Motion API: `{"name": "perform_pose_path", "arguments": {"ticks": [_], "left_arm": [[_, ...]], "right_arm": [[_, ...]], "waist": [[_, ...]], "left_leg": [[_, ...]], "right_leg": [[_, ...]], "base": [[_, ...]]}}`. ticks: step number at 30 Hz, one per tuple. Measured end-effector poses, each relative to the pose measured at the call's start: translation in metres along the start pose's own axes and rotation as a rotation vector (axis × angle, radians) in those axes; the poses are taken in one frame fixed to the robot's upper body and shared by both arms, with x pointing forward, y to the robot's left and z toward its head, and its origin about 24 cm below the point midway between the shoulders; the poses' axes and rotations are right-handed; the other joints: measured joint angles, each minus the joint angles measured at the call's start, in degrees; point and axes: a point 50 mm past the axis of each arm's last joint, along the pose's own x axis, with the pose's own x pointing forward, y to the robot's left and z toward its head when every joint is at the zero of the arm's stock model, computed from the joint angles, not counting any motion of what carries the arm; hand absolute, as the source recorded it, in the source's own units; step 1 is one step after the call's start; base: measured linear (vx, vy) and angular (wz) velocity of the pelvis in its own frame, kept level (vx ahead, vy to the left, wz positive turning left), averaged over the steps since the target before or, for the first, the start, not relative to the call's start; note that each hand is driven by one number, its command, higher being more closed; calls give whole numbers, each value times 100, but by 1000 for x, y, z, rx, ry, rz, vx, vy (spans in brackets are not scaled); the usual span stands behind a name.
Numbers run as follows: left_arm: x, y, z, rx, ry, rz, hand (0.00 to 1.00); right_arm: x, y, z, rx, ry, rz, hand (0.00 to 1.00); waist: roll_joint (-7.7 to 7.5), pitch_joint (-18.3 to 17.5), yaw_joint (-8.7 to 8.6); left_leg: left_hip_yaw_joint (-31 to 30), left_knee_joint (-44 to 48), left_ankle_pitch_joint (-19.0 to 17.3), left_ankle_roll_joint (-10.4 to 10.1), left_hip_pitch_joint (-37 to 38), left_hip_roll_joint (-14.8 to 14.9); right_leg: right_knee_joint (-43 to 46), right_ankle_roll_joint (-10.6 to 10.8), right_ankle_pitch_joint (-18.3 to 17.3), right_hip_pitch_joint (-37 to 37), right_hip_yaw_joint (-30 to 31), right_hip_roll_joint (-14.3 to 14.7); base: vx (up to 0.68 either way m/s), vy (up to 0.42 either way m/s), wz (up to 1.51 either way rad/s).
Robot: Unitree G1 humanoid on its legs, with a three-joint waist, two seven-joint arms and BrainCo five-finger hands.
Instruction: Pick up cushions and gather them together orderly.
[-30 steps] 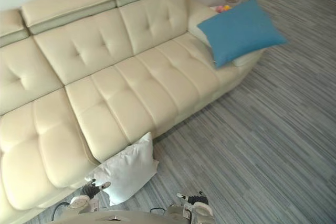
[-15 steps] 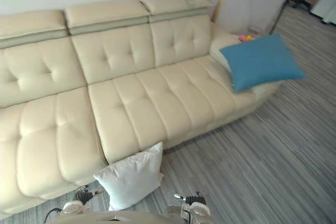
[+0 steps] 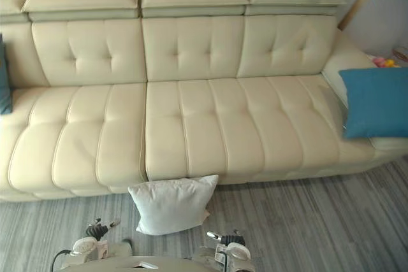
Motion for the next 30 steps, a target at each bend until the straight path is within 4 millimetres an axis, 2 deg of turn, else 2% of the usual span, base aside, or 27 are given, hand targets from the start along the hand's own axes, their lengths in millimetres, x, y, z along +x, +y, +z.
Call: {"name": "perform_pose_path", "arguments": {"ticks": [2,5,6,7,9,12,15,19,23,24,25,26,29,30], "left_arm": [[0,0,2,-6,-8,0,0],[0,-3,3,1,-12,-10,0],[0,-6,3,21,-14,-24,0],[-1,-7,3,28,-15,-27,0],[-1,-7,0,32,-5,-29,0],[-2,-11,-2,50,-3,-43,0],[-2,-12,-1,60,-10,-50,0],[-3,-12,-5,69,0,-49,0],[-3,-10,-10,69,25,-45,0],[-3,-9,-10,66,26,-41,0],[-2,-7,-11,67,27,-37,0],[-3,-10,-15,65,42,-44,0],[-6,-14,-21,62,60,-52,0],[-6,-13,-21,63,59,-50,0]], "right_arm": [[-1,3,-1,6,2,6,0],[-1,7,13,21,-56,15,0],[-1,9,19,23,-69,20,0],[-1,10,19,23,-69,23,0],[-2,11,13,26,-49,25,0],[-2,5,9,23,-47,10,0],[-2,3,8,21,-51,4,0],[-2,2,8,17,-51,3,0],[-2,-1,6,12,-47,-5,0],[-3,-2,4,9,-42,-5,0],[-3,-3,1,-9,-37,-6,0],[-3,-7,-1,-35,-39,-15,0],[-2,-14,-2,-62,-43,-26,0],[-2,-13,-1,-76,-47,-20,0]], "waist": [[-2,-2,106],[-1,-16,111],[31,-25,86],[31,-25,86],[55,-24,81],[84,-41,53],[86,-48,46],[102,-54,61],[133,-63,56],[106,-68,71],[81,-72,83],[184,-91,52],[298,-169,11],[291,-174,20]], "left_leg": [[306,163,-13,16,16,123],[571,-68,-8,16,23,114],[820,-442,58,106,92,88],[888,-590,105,154,120,61],[1021,-1193,460,192,409,24],[1105,-1673,692,211,786,29],[1177,-1869,737,205,855,6],[1386,-2304,1055,261,1014,-72],[1389,-2814,1271,270,1239,-210],[1390,-2848,1282,281,1231,-265],[1385,-2851,1299,295,1228,-360],[1345,-2855,1356,321,1240,-372],[1235,-2856,1353,317,1215,-388],[1232,-2851,1355,320,1180,-394]], "right_leg": [[117,-53,36,78,33,28],[32,-71,48,39,67,13],[-87,-55,92,-41,123,13],[-133,-55,131,-74,157,11],[-351,-86,473,-39,240,82],[-517,-110,727,150,351,165],[-524,-115,736,93,421,171],[-834,-111,934,67,633,189],[-1103,-103,915,149,655,156],[-1164,-89,820,146,658,107],[-1226,15,634,162,667,13],[-1164,49,597,158,643,0],[-1148,114,555,211,654,7],[-1152,177,512,205,678,-11]], "base": [[107,17,41],[67,5,10],[37,9,-4],[25,21,-10],[13,25,-18],[10,26,-6],[-36,21,-11],[-92,13,-22],[-143,19,-14],[-232,8,-8],[-262,-9,2],[-226,-11,10],[-178,22,23],[-137,45,27]]}}
